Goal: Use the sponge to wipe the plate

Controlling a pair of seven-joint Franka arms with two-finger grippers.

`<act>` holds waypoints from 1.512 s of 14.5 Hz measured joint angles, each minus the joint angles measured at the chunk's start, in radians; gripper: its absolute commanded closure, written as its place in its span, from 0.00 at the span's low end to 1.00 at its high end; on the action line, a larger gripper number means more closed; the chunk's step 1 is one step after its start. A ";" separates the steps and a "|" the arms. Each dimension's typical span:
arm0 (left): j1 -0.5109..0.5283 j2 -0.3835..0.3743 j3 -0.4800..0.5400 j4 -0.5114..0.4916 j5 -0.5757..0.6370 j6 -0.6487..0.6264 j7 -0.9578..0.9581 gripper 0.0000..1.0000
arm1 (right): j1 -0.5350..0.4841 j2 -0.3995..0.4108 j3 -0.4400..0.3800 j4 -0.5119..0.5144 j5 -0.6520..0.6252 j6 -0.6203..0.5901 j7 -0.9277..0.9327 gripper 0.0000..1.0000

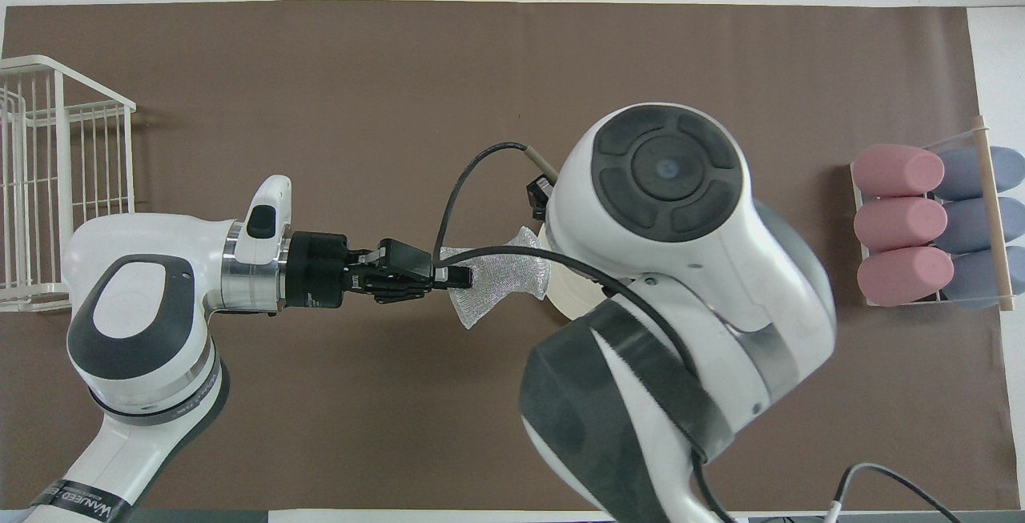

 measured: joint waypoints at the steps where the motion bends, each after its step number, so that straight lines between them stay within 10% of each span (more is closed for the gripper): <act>1: 0.018 -0.008 0.002 0.015 0.059 0.002 -0.035 1.00 | -0.046 -0.024 -0.002 0.000 0.000 -0.021 -0.112 0.00; 13: 0.090 0.123 0.001 0.525 1.117 -0.266 -0.476 1.00 | -0.299 -0.087 -0.005 -0.014 0.000 -0.176 -0.877 0.00; 22: 0.036 0.212 -0.032 0.657 1.916 -0.421 -0.479 1.00 | -0.347 -0.079 -0.084 -0.051 0.004 -0.156 -1.084 0.00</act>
